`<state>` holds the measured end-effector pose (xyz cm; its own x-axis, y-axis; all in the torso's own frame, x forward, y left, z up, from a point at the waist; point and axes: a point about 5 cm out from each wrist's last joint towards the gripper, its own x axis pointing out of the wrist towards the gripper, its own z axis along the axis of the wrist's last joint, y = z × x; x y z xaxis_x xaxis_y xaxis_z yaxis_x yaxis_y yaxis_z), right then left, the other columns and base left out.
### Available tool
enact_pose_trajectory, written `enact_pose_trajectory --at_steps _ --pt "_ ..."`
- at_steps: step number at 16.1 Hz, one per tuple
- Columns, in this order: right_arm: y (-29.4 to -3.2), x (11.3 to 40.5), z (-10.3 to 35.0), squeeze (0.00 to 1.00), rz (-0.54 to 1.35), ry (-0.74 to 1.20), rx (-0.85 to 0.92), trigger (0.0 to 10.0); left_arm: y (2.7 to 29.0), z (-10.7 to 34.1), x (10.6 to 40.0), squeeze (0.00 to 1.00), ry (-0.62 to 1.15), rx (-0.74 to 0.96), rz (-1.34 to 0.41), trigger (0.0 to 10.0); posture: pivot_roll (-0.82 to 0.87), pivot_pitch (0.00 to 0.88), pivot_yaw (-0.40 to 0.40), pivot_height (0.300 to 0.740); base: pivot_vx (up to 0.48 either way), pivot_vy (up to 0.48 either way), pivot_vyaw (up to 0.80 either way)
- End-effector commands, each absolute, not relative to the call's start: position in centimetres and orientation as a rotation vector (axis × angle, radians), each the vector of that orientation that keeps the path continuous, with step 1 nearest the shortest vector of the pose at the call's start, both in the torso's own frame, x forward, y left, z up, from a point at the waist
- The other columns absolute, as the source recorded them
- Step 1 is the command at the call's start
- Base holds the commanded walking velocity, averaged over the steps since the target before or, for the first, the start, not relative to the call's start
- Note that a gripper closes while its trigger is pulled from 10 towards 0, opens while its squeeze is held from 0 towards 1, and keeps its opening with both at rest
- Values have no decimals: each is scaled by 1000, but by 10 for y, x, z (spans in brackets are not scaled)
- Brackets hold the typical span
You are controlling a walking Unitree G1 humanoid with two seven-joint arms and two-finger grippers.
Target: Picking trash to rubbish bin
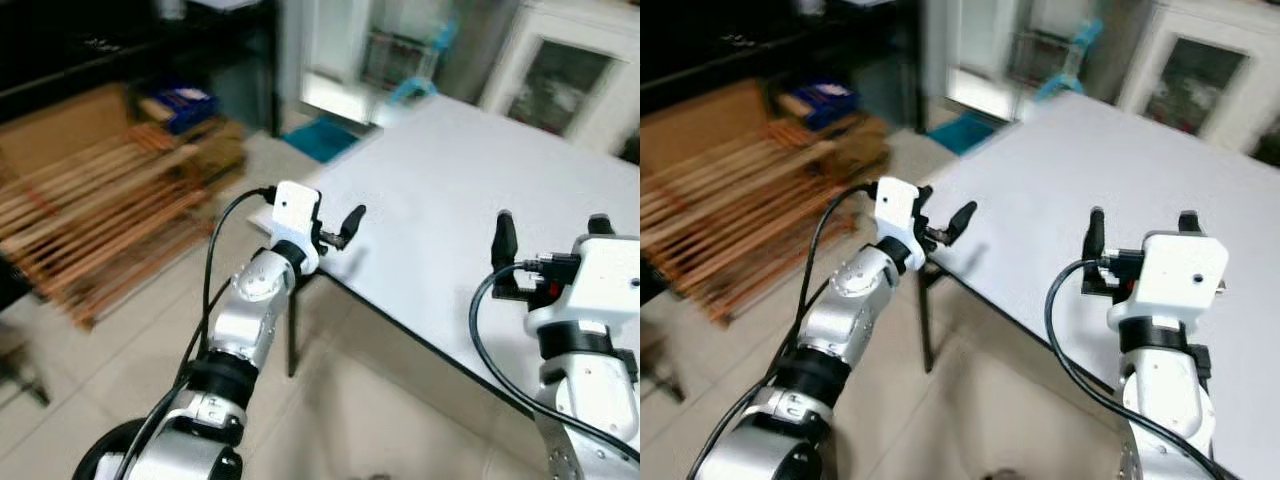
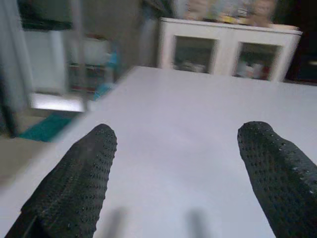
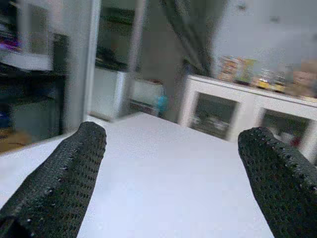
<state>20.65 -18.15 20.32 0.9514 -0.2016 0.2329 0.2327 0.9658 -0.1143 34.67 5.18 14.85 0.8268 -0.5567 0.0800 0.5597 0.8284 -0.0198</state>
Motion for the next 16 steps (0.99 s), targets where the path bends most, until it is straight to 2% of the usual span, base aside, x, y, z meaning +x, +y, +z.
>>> enact_pose_trajectory --at_steps 1,10,14,16 --pt "-182 207 204 0 -235 -221 -138 10000 46 153 346 0 -95 -14 -637 10000 -4 58 -31 740 0 0 -781" --pt "-179 213 205 0 -237 -229 -139 10000 34 152 344 0 -98 -17 -662 10000 -7 59 -29 740 0 0 -743" --pt "-177 216 206 0 -234 -238 -144 10000 26 153 343 0 -109 -19 -681 10000 -8 53 -27 740 0 0 0" --pt "-176 217 207 0 -232 -243 -143 10000 25 155 343 0 -117 -35 -693 10000 -3 54 -26 740 0 -339 0"
